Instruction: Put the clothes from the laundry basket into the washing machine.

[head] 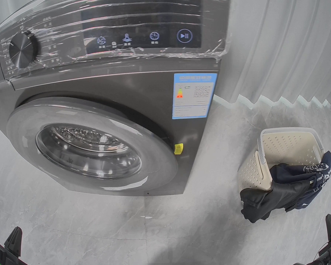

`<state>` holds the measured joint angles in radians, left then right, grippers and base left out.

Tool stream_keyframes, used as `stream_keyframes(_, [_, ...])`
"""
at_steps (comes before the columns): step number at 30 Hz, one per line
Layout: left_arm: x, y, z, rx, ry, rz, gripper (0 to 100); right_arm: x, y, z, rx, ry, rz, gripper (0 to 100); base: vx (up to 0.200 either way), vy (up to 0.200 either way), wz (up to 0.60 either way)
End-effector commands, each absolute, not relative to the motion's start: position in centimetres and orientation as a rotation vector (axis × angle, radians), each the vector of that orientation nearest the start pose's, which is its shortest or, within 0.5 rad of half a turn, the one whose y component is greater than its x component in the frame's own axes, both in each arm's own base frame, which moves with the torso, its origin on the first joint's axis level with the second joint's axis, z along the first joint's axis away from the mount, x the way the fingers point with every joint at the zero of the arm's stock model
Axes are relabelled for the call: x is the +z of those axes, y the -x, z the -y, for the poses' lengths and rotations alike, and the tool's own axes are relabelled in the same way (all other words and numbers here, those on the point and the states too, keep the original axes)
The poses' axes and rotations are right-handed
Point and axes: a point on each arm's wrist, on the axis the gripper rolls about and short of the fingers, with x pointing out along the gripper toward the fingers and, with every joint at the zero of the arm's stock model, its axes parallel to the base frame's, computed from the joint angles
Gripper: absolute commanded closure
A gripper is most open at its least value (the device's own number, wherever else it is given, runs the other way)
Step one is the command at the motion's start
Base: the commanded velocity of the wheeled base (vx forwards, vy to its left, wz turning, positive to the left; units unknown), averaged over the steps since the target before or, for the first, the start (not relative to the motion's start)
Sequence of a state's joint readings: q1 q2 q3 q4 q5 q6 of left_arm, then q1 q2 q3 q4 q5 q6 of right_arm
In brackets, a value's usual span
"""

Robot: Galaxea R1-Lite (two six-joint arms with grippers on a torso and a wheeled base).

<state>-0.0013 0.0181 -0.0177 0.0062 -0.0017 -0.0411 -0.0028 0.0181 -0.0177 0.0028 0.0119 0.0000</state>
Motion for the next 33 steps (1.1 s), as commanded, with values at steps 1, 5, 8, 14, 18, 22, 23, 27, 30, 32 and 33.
stream_keyframes(1, [7.58,2.28,0.0,-0.003,0.043,-0.006,100,7.59,2.19,-0.03,0.009,0.0,-0.015,100,0.0,0.2,0.0])
stream_keyframes(5, [7.58,2.28,0.0,-0.003,0.041,-0.006,100,7.59,2.19,-0.03,0.009,0.0,-0.015,100,0.0,0.2,0.0])
stream_keyframes(8, [7.58,2.28,0.0,-0.003,0.041,-0.006,100,7.59,2.19,-0.03,0.009,0.0,-0.015,100,0.0,0.2,0.0])
stream_keyframes(14, [7.58,2.28,0.0,-0.003,0.043,-0.006,100,7.59,2.19,-0.03,0.009,0.0,-0.015,100,0.0,0.2,0.0])
stream_keyframes(18, [7.58,2.28,0.0,-0.003,0.044,-0.006,100,7.59,2.19,-0.03,0.009,0.0,-0.015,100,0.0,0.2,0.0])
stream_keyframes(22, [7.58,2.28,0.0,-0.003,0.044,-0.006,100,7.59,2.19,-0.03,0.009,0.0,-0.015,100,0.0,0.1,0.0])
stream_keyframes(23, [7.58,2.28,0.0,-0.003,0.044,-0.006,100,7.59,2.19,-0.03,0.009,0.0,-0.015,100,0.0,0.0,0.0])
stream_keyframes(27, [7.58,2.28,0.0,-0.001,0.046,-0.006,100,7.59,2.19,-0.03,0.009,0.0,-0.015,100,0.0,0.0,0.0])
stream_keyframes(30, [7.58,2.28,0.0,-0.001,0.046,-0.006,100,7.59,2.19,-0.03,0.009,0.0,-0.015,100,0.0,0.0,0.0])
stream_keyframes(32, [7.58,2.28,0.0,-0.003,0.044,-0.006,100,7.57,2.19,-0.03,0.006,-0.003,-0.017,100,0.0,0.0,0.0])
stream_keyframes(33, [7.58,2.28,0.0,-0.003,0.044,-0.006,100,7.58,2.18,-0.04,0.005,-0.002,-0.018,100,0.0,0.0,0.0])
